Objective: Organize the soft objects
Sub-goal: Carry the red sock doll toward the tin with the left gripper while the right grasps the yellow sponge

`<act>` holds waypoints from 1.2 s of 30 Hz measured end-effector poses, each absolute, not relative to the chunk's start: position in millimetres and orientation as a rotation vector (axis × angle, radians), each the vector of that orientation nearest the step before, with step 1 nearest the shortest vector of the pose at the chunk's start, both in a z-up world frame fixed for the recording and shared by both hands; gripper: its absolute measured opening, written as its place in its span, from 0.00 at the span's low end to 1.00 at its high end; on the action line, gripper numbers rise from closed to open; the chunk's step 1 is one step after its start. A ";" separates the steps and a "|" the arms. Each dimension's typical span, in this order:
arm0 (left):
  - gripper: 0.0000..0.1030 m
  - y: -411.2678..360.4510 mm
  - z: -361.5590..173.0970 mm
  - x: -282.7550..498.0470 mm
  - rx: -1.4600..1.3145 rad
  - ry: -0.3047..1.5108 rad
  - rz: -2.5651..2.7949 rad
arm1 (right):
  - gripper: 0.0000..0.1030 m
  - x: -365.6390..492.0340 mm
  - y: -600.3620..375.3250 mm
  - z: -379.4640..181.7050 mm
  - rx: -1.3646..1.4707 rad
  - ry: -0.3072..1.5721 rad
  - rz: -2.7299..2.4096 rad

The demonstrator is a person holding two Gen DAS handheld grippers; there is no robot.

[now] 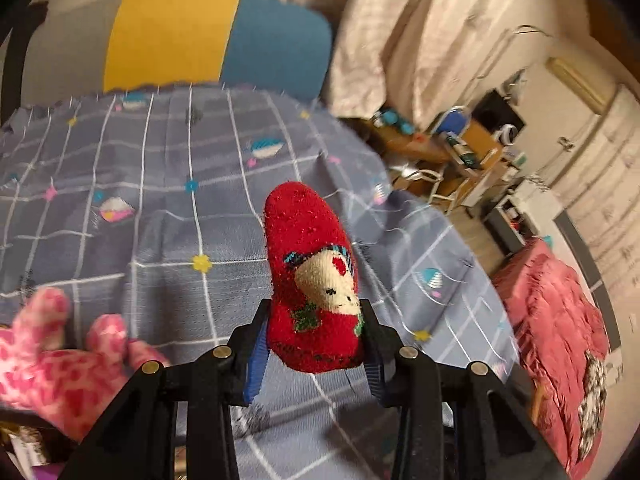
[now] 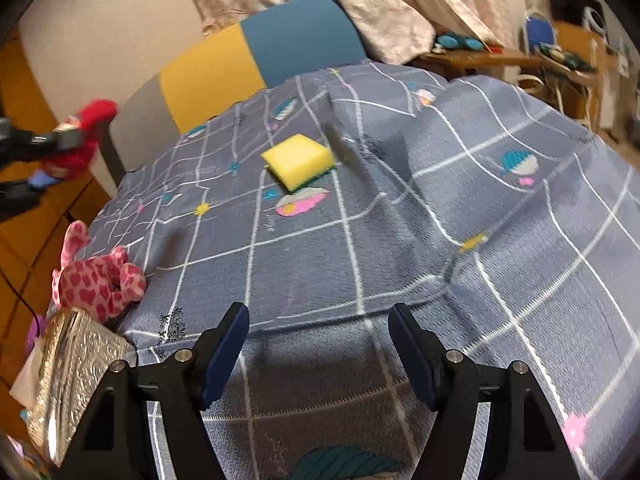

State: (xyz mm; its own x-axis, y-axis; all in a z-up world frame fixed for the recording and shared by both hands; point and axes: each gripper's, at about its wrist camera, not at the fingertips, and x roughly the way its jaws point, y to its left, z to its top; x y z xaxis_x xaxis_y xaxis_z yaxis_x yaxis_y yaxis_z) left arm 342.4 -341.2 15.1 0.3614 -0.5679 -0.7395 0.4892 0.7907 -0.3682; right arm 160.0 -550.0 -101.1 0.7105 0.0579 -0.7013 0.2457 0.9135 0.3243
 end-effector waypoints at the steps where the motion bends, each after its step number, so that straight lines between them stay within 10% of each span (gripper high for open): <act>1: 0.39 -329.8 24.2 333.8 -0.089 0.967 -0.701 | 0.71 162.3 -548.9 -101.2 0.408 0.771 -0.108; 8: 0.39 -251.9 59.4 291.1 -0.122 0.846 -0.718 | 0.72 246.1 -537.4 -79.5 0.198 0.725 -0.078; 13: 0.39 -180.3 65.2 269.1 -0.213 0.819 -0.644 | 0.92 334.3 -535.5 -78.8 0.079 0.778 -0.107; 27: 0.39 -13.3 36.1 212.8 -0.329 0.820 -0.324 | 0.92 431.5 -554.8 -129.1 0.102 1.019 -0.112; 36: 0.39 5.7 5.5 204.8 -0.390 0.858 -0.303 | 0.70 411.8 -547.2 -139.7 0.138 1.021 -0.115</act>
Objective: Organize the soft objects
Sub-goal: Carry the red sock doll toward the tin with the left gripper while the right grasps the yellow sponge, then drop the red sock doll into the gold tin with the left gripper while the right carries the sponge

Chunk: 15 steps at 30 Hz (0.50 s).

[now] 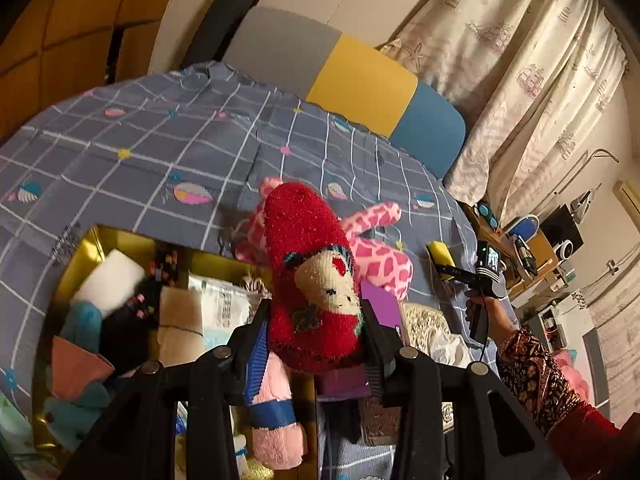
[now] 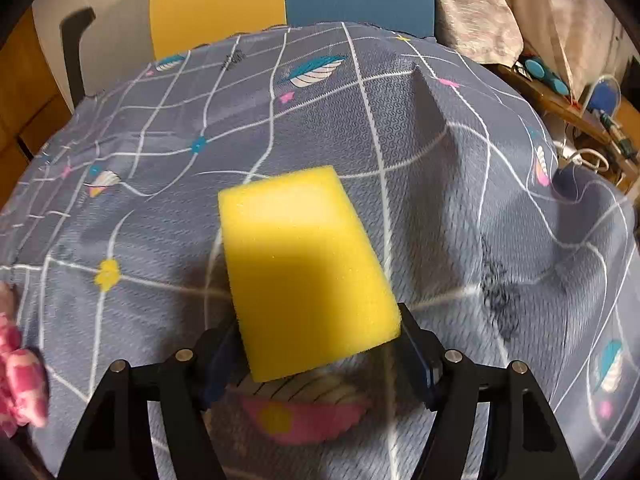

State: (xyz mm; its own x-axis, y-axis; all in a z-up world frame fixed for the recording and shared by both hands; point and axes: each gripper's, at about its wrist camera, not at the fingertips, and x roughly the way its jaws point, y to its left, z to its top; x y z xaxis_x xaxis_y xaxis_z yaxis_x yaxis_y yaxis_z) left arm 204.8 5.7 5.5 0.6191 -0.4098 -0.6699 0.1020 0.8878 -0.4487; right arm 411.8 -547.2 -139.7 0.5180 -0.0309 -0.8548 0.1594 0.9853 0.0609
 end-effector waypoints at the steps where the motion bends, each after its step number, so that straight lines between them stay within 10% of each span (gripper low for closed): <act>1: 0.39 7.2 2.4 204.2 -0.394 0.862 -0.307 | 0.70 407.5 -547.7 -138.2 0.146 1.014 -0.120; 15: 0.40 36.9 -27.7 181.3 -0.453 0.924 -0.316 | 0.70 295.9 -505.7 -60.3 0.118 0.854 -0.151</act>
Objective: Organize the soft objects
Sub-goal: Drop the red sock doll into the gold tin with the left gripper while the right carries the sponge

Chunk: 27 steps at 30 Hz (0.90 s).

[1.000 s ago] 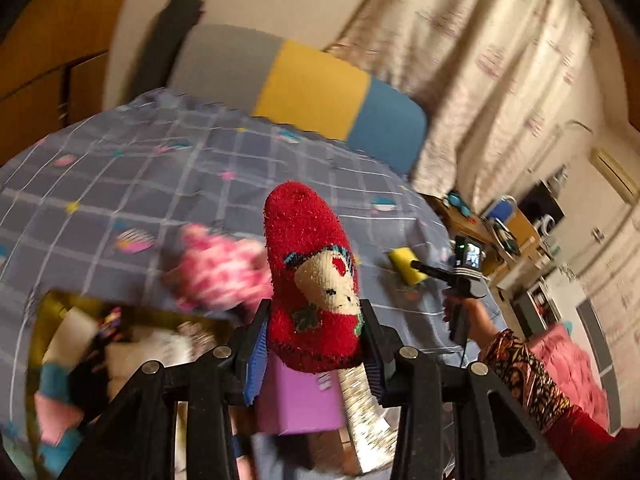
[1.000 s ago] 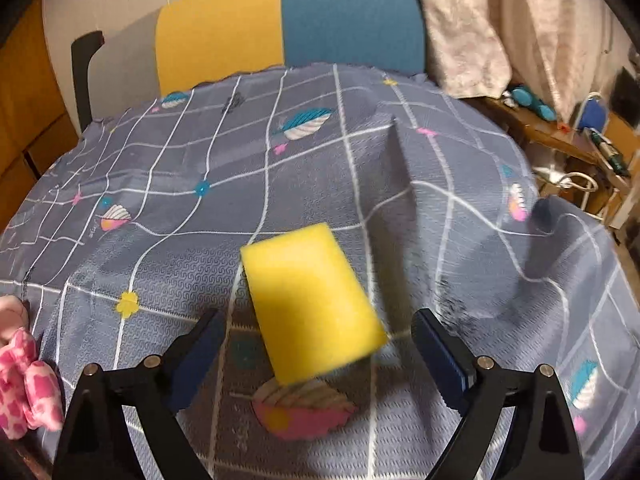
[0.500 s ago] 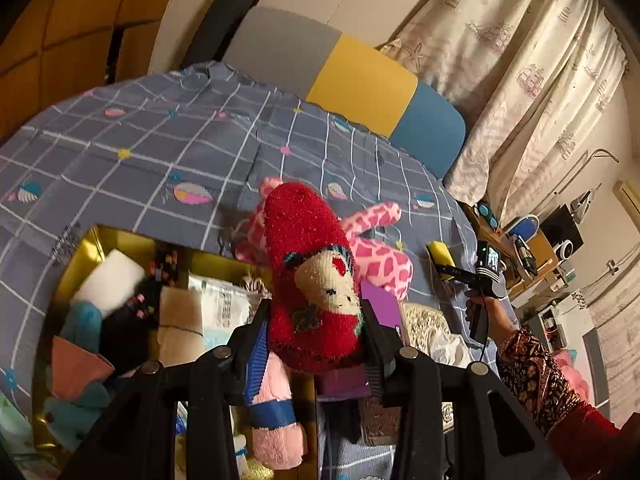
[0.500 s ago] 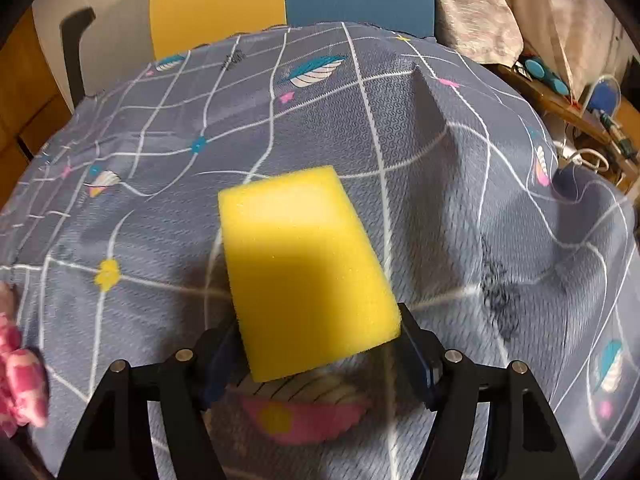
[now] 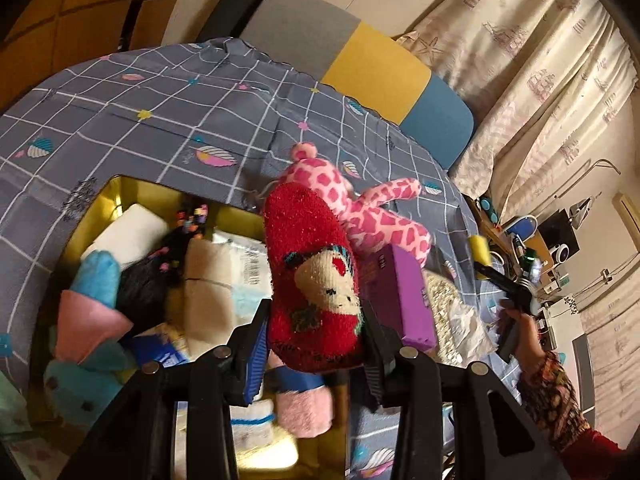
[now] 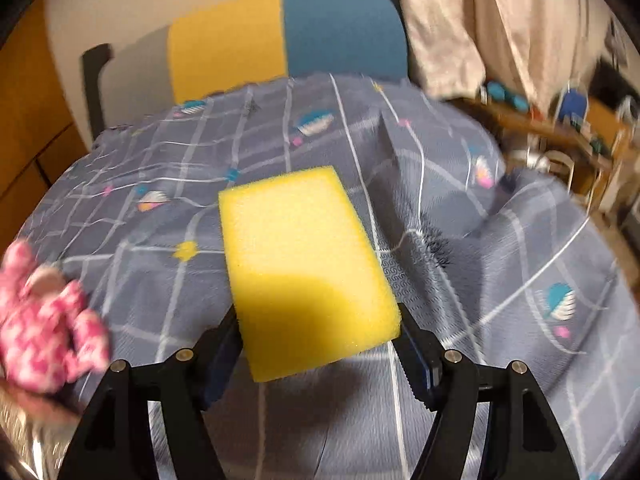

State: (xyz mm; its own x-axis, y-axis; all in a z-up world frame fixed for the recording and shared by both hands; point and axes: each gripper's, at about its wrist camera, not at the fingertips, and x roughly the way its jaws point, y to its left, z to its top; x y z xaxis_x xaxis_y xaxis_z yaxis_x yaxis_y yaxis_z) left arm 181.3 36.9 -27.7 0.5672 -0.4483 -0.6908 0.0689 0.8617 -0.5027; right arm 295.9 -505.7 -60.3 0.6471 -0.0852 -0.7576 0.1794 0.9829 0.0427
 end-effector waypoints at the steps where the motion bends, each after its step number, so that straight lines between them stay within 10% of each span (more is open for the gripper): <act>1: 0.40 41.3 -29.3 178.3 -0.451 0.924 -0.314 | 0.70 281.9 -496.4 -50.5 0.107 0.834 -0.138; 27: 0.50 24.1 -106.0 117.5 -0.297 1.219 -0.557 | 0.70 145.1 -171.8 22.2 0.175 0.770 0.454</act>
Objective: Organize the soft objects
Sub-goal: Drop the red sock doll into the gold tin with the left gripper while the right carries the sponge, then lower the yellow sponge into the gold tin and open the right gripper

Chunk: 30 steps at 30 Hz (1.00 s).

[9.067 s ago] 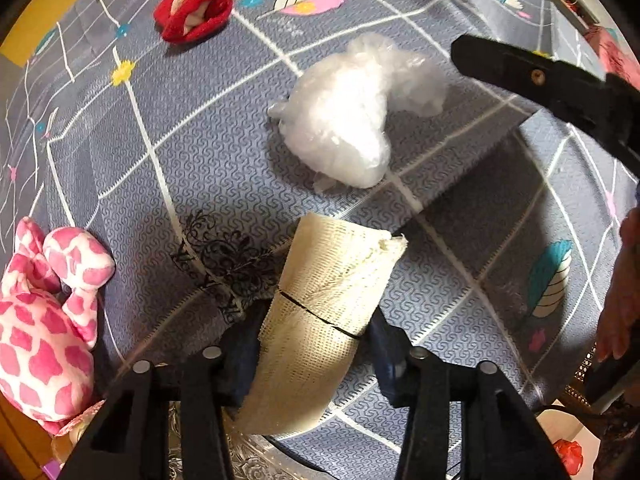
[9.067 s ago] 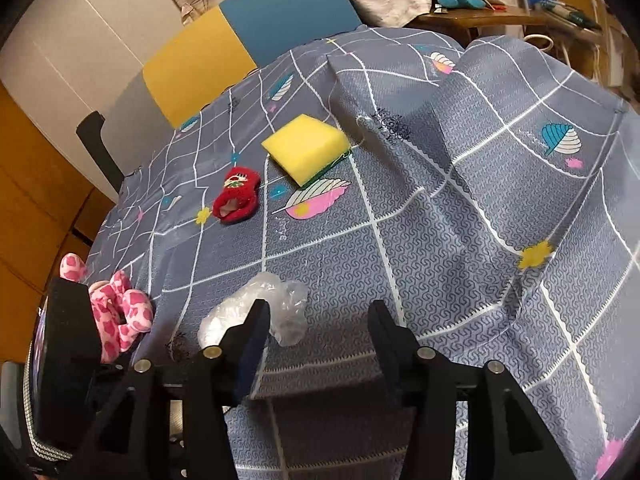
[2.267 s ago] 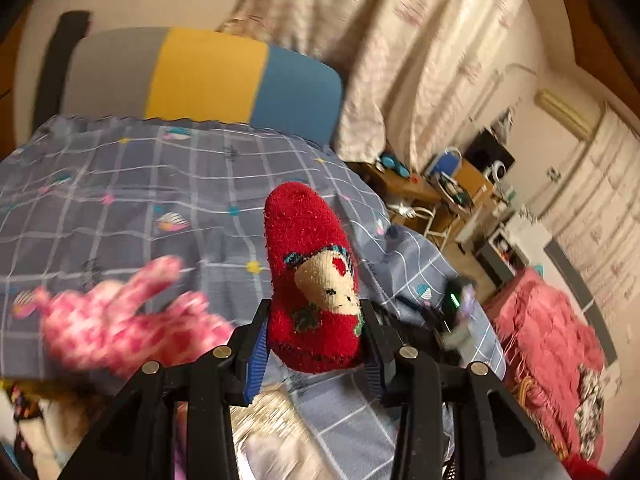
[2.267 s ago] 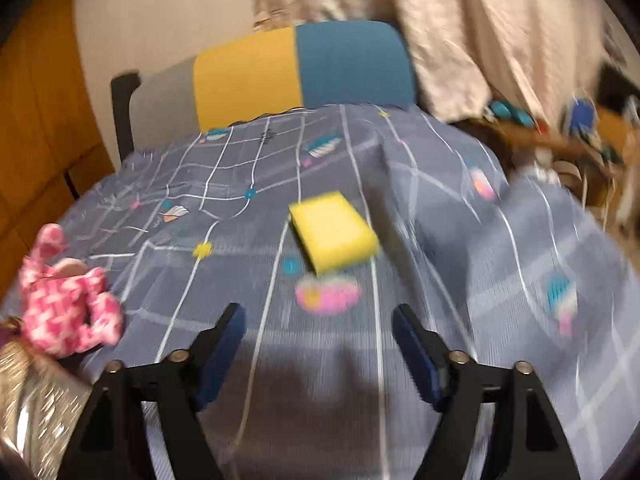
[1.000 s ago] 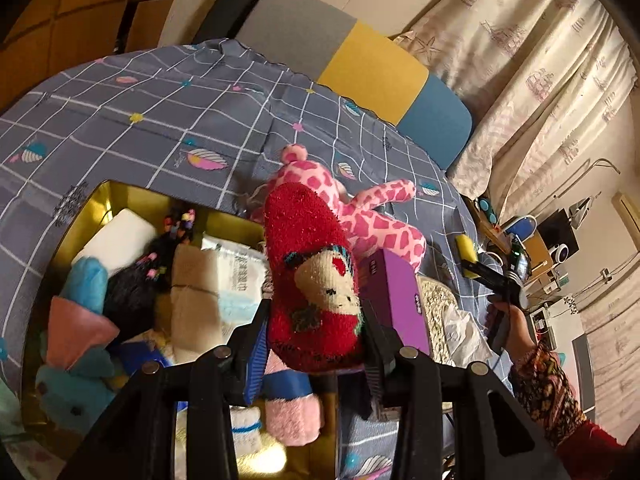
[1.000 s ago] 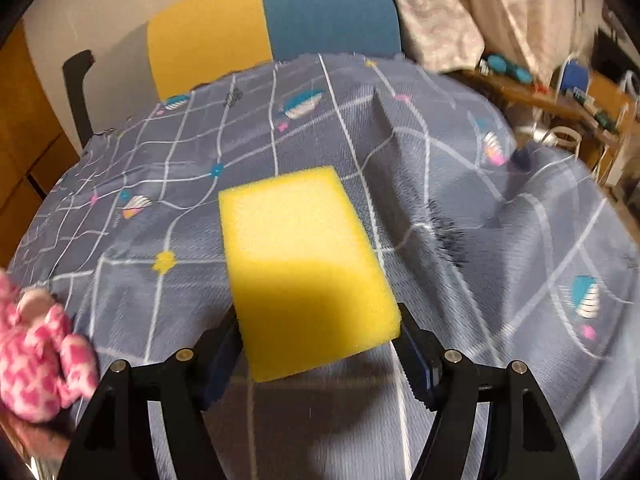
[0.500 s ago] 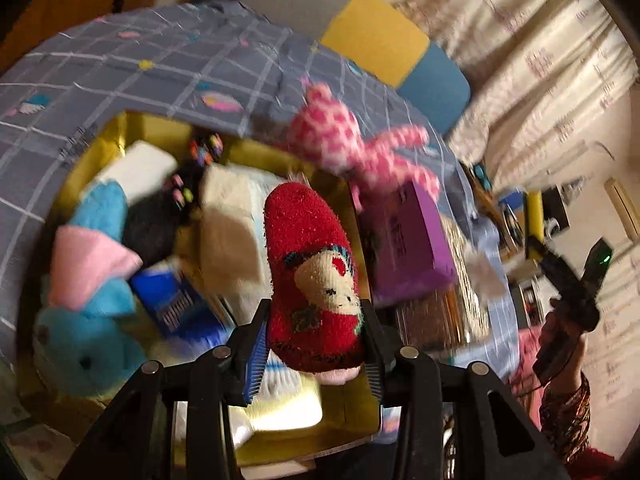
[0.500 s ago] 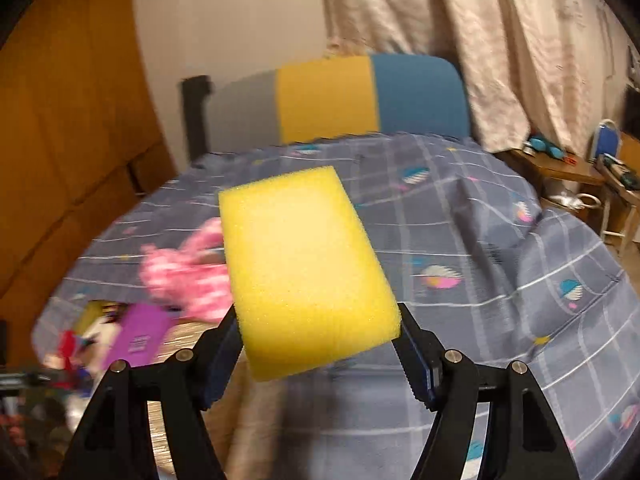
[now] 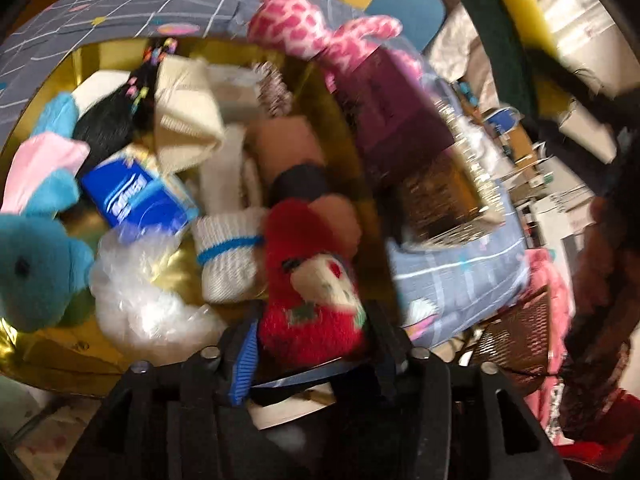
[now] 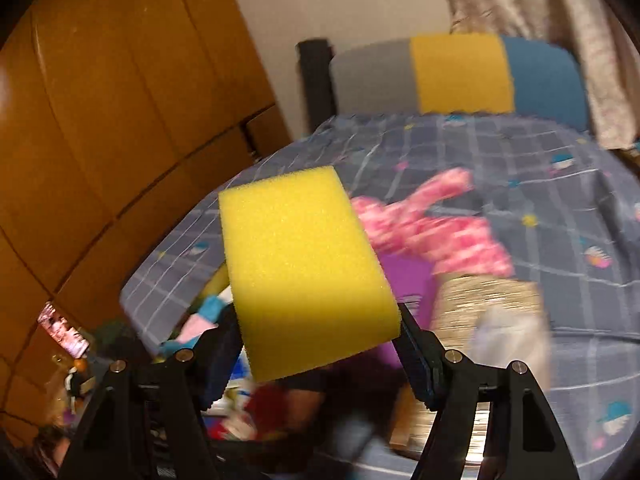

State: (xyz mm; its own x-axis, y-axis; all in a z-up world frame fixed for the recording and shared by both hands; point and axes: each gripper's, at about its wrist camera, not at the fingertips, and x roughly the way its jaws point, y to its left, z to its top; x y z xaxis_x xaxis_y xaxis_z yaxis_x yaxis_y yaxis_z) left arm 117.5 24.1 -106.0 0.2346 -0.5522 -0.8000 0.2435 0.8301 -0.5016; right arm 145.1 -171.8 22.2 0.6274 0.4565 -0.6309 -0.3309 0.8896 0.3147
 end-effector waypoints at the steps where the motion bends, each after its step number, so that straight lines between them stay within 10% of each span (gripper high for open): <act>1: 0.53 23.4 -109.6 116.5 -0.284 1.228 -0.547 | 0.70 146.6 -160.8 19.0 0.166 0.775 0.458; 6: 0.68 32.3 -107.1 113.2 -0.308 1.204 -0.511 | 0.70 162.2 -110.2 0.4 0.127 0.818 0.460; 30: 0.66 132.0 -35.3 78.6 -0.392 0.845 -0.214 | 0.90 197.6 -38.0 -50.8 -0.221 0.945 0.228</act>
State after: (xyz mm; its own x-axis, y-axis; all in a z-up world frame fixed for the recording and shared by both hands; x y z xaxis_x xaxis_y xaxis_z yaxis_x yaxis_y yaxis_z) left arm 78.6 132.0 -35.3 0.6482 -0.3361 -0.6833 0.0297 0.9078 -0.4184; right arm 197.6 -38.0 -50.8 0.5655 0.0958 -0.8191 -0.2879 0.9537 -0.0872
